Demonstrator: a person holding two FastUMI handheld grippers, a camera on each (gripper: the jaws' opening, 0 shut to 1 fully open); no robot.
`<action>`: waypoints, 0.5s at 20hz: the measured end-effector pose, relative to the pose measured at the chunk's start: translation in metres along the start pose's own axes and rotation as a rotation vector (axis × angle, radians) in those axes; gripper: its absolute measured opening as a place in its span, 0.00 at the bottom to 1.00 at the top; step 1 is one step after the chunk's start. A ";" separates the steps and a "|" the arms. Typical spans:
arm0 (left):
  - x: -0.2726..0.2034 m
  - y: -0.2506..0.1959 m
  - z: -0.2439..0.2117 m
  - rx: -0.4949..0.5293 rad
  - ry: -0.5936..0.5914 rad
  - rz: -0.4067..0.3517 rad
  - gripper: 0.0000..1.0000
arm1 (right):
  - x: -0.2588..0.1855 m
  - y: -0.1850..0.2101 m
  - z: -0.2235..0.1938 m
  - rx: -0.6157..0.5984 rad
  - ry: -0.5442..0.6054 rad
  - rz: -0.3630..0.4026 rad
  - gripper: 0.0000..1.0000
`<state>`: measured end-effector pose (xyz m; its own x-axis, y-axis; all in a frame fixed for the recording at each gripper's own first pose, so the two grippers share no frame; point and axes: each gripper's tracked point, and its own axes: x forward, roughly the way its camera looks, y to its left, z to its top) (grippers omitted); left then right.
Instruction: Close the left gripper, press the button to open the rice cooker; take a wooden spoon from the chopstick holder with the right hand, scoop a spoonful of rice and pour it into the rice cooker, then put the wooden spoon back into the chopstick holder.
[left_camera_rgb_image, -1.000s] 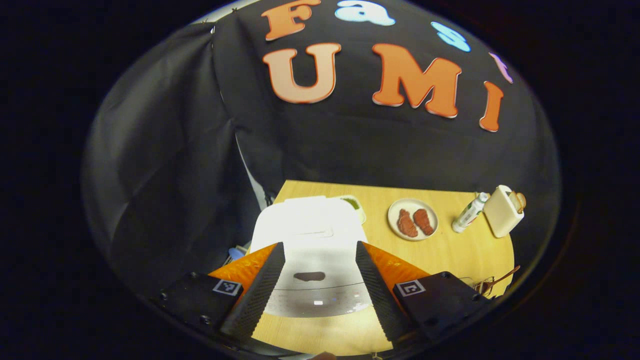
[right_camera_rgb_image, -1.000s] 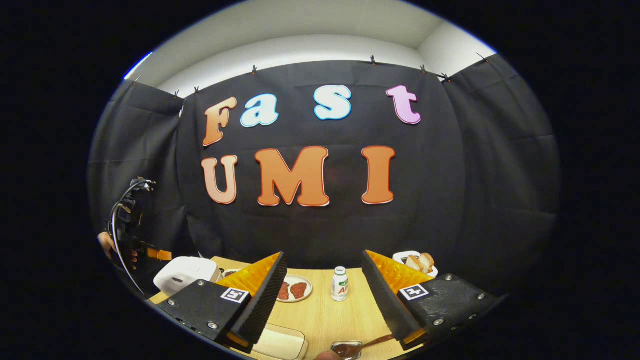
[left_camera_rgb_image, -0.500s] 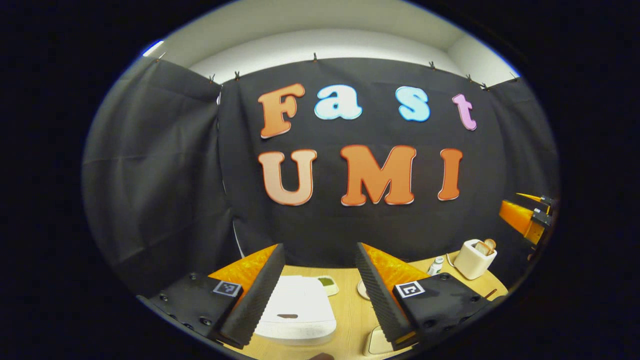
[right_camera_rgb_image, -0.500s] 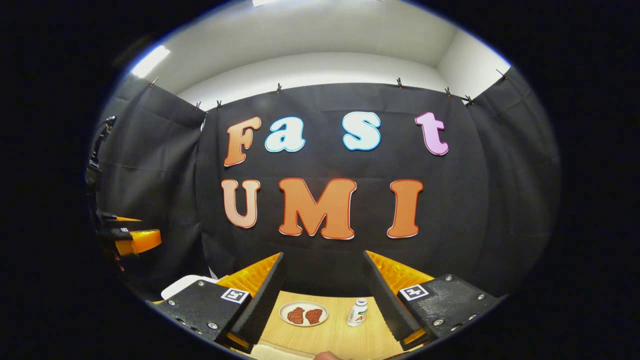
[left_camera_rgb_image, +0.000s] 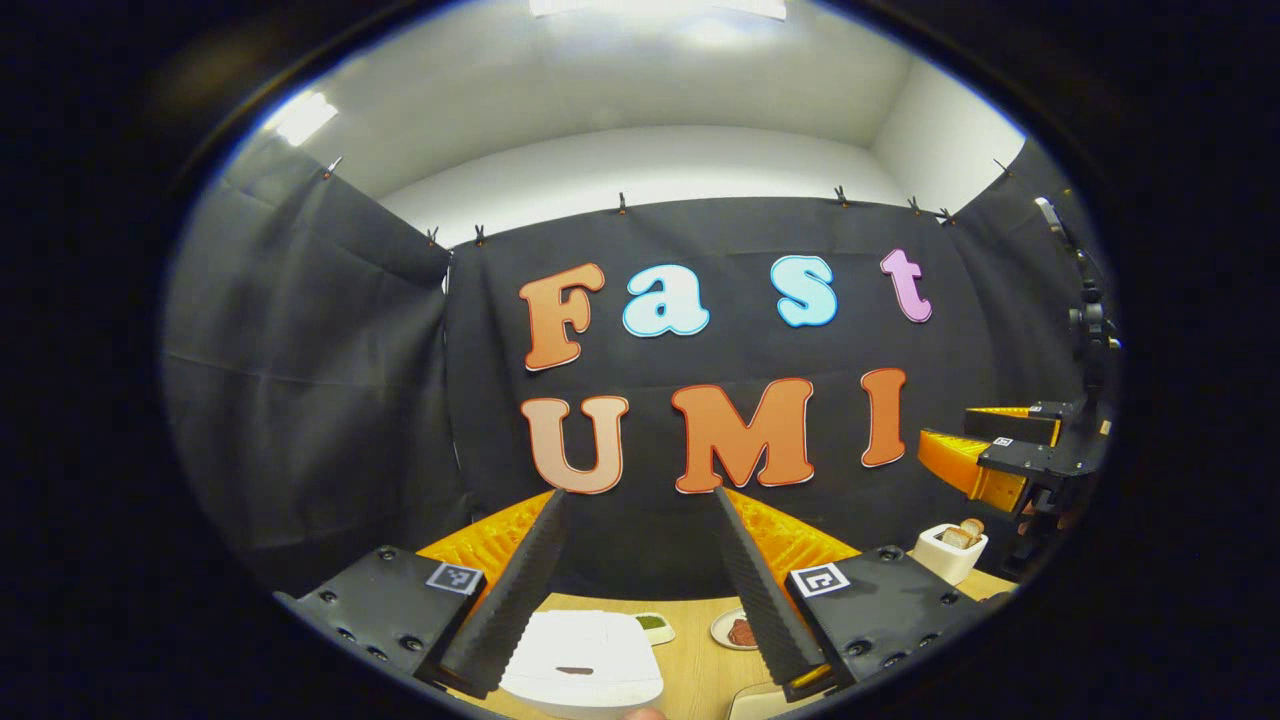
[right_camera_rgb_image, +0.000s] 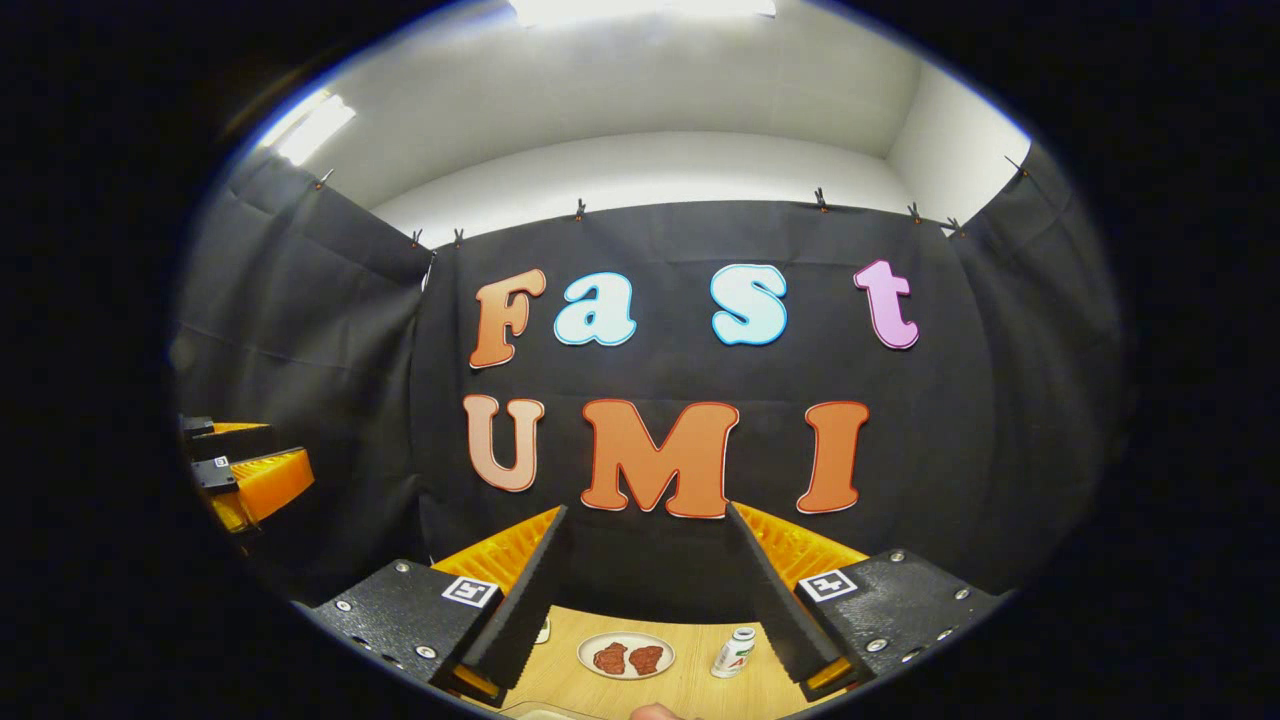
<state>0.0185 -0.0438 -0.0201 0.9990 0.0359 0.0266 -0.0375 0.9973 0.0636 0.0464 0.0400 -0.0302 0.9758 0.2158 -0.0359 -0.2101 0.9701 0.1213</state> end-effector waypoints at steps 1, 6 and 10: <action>-0.001 -0.002 0.000 -0.011 -0.003 -0.005 0.96 | -0.002 0.001 0.002 -0.009 -0.009 -0.002 0.94; 0.002 -0.010 -0.002 -0.037 -0.005 -0.037 0.96 | -0.007 -0.005 0.009 -0.031 -0.028 -0.025 0.94; 0.007 -0.019 -0.004 -0.040 -0.001 -0.057 0.96 | -0.010 -0.016 0.009 -0.039 -0.028 -0.053 0.94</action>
<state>0.0259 -0.0622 -0.0255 0.9995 -0.0210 0.0248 0.0204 0.9995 0.0253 0.0402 0.0214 -0.0233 0.9867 0.1618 -0.0129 -0.1602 0.9837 0.0812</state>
